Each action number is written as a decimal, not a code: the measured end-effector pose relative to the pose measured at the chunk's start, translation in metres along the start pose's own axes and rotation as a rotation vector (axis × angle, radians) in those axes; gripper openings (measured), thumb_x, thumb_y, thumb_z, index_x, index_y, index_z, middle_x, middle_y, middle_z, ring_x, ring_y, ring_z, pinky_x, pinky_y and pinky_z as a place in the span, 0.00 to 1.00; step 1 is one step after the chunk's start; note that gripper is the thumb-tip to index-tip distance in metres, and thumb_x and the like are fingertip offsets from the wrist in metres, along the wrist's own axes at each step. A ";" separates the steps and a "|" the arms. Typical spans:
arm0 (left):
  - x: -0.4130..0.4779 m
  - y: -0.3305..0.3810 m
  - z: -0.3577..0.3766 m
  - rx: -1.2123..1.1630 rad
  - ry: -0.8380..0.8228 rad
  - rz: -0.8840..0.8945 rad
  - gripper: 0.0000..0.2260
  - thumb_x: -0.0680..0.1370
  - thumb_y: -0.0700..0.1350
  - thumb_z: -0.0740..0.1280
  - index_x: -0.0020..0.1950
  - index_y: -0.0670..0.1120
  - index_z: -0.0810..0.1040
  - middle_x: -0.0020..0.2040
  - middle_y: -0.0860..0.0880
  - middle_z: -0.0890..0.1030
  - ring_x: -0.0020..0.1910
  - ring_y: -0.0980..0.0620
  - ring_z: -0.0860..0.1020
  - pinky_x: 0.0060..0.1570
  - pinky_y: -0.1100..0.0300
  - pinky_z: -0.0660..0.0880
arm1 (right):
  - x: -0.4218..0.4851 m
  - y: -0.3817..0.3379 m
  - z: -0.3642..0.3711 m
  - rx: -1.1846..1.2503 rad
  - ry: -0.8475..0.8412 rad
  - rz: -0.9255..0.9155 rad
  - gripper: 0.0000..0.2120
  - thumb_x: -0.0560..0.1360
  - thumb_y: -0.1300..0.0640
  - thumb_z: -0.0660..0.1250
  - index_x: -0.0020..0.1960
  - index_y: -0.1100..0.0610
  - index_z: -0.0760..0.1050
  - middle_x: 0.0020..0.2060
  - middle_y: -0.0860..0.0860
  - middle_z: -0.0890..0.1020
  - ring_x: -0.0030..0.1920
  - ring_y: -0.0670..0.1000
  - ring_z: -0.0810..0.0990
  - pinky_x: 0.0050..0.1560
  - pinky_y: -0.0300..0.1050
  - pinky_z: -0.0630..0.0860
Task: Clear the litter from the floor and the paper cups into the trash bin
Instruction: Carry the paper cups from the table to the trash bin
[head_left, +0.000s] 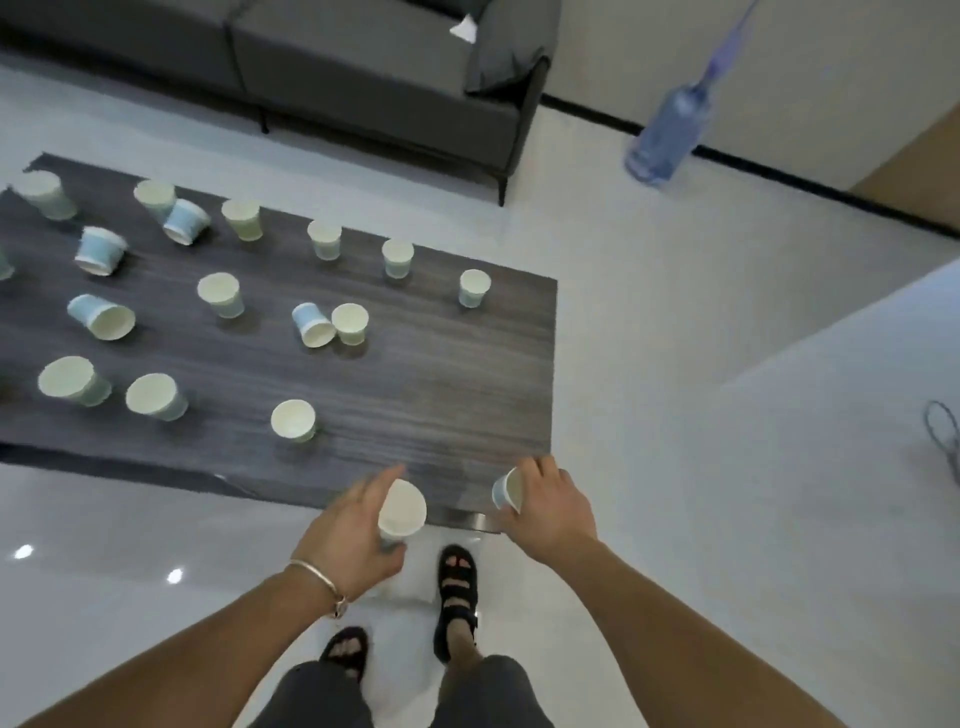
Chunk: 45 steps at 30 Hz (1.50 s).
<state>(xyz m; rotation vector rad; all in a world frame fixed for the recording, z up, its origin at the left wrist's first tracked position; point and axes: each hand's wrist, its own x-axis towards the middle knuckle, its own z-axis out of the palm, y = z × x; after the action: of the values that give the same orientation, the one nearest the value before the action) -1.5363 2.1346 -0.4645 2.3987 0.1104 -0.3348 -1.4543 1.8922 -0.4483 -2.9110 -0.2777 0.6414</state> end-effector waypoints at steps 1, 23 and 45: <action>0.001 0.011 -0.004 0.029 -0.027 0.062 0.38 0.66 0.50 0.72 0.74 0.54 0.60 0.64 0.51 0.71 0.60 0.48 0.73 0.56 0.56 0.73 | -0.018 0.005 -0.007 0.015 0.028 0.054 0.24 0.73 0.46 0.66 0.65 0.52 0.64 0.62 0.51 0.69 0.58 0.55 0.72 0.49 0.47 0.71; -0.291 0.376 0.240 0.356 -0.550 1.165 0.37 0.68 0.61 0.68 0.73 0.52 0.61 0.64 0.50 0.71 0.58 0.47 0.74 0.52 0.55 0.73 | -0.621 0.176 0.079 0.455 0.493 1.160 0.30 0.73 0.44 0.66 0.72 0.48 0.62 0.65 0.51 0.69 0.60 0.55 0.74 0.54 0.48 0.73; -0.770 0.555 0.585 0.377 -1.181 1.715 0.35 0.67 0.53 0.71 0.72 0.52 0.61 0.66 0.50 0.68 0.58 0.46 0.74 0.53 0.56 0.73 | -1.099 0.269 0.256 0.672 0.559 1.975 0.32 0.71 0.46 0.67 0.73 0.47 0.60 0.64 0.51 0.68 0.59 0.56 0.74 0.53 0.49 0.74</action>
<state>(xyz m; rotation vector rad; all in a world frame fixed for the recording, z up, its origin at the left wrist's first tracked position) -2.3064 1.3407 -0.3236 1.3752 -2.3801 -0.7883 -2.5042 1.4252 -0.2869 -1.6103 2.3382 -0.1024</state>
